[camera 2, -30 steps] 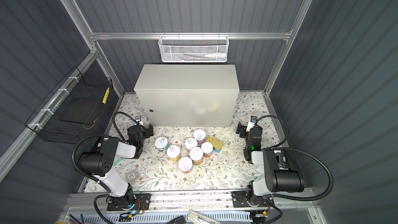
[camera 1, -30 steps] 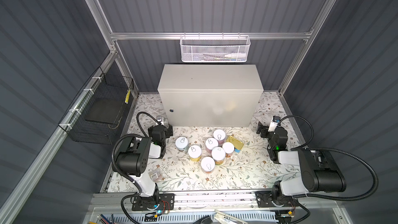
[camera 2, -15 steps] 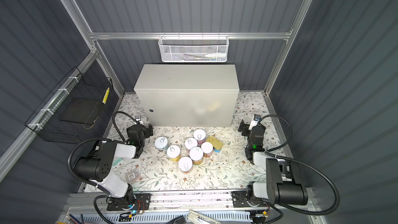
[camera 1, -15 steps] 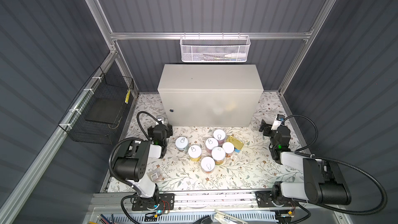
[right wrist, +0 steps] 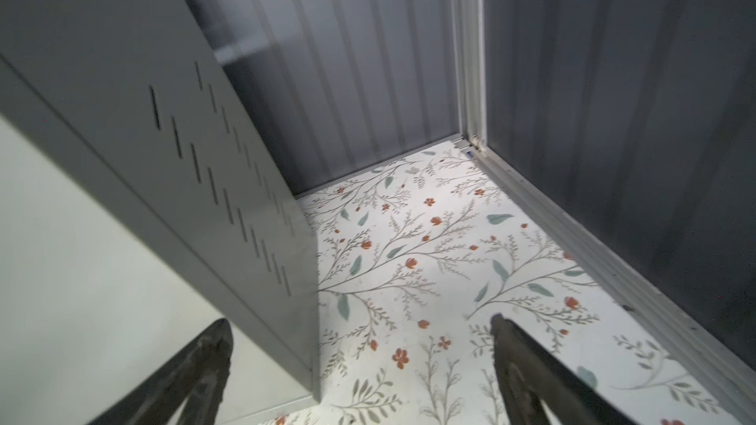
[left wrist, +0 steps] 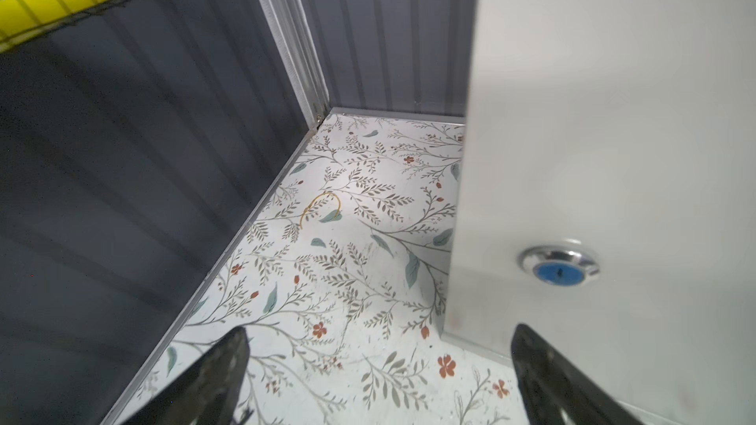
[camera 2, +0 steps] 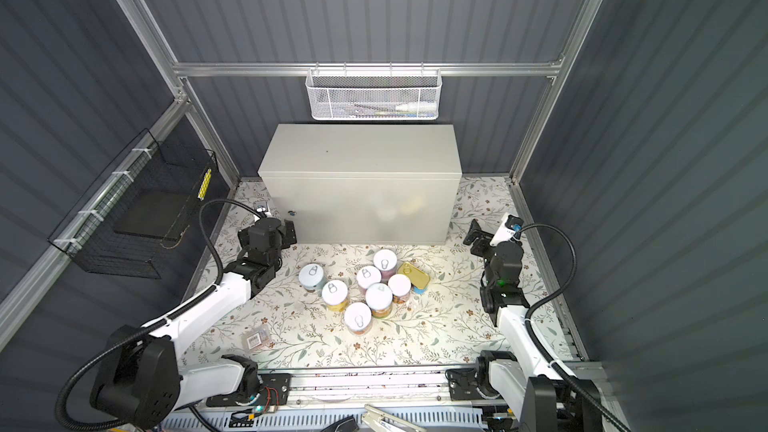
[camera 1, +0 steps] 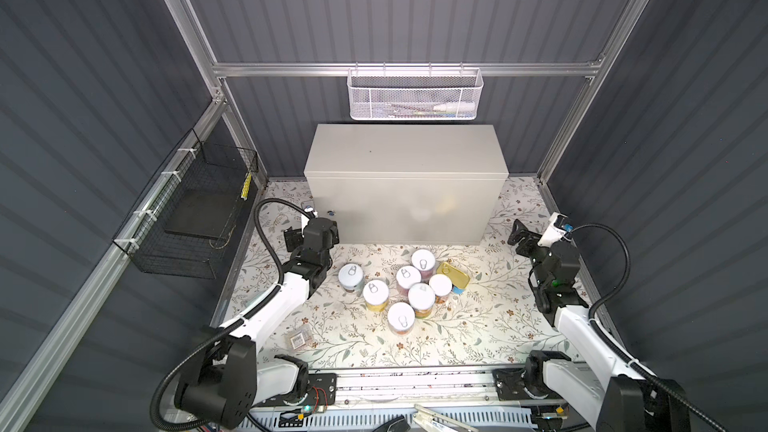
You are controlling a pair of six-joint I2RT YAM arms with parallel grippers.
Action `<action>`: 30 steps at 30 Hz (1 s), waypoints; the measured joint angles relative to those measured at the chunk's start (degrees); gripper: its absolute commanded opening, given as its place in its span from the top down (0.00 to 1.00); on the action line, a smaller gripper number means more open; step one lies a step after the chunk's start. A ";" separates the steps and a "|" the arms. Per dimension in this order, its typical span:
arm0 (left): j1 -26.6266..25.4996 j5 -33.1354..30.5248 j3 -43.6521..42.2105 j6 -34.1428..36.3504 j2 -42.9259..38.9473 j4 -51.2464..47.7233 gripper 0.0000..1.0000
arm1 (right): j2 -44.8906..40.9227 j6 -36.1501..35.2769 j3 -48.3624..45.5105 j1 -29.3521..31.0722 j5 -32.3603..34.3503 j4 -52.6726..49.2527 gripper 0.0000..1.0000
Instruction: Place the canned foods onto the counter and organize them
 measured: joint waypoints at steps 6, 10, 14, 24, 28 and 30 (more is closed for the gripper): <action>0.00 1.46 1.01 -4.07 -5.86 -11.15 0.00 | -4.96 -0.02 5.99 1.97 -12.00 -12.26 0.01; -0.13 4.83 1.64 -5.73 -6.08 -15.91 0.00 | -8.63 -1.36 9.16 11.19 -10.08 -23.80 0.01; -1.42 8.07 1.81 -6.69 -5.40 -18.29 0.00 | -8.79 -1.27 13.42 23.15 -5.77 -34.21 0.01; -6.54 12.81 2.16 -7.89 -2.27 -21.84 0.00 | 0.42 9.03 14.67 52.85 4.00 -49.83 0.01; -8.24 13.86 -0.07 -7.91 -3.26 -20.35 0.00 | 8.66 13.29 16.72 60.52 7.17 -51.82 0.01; -8.57 14.47 -1.16 -7.89 -3.48 -19.78 0.00 | 12.94 14.80 18.75 62.62 7.78 -52.24 0.01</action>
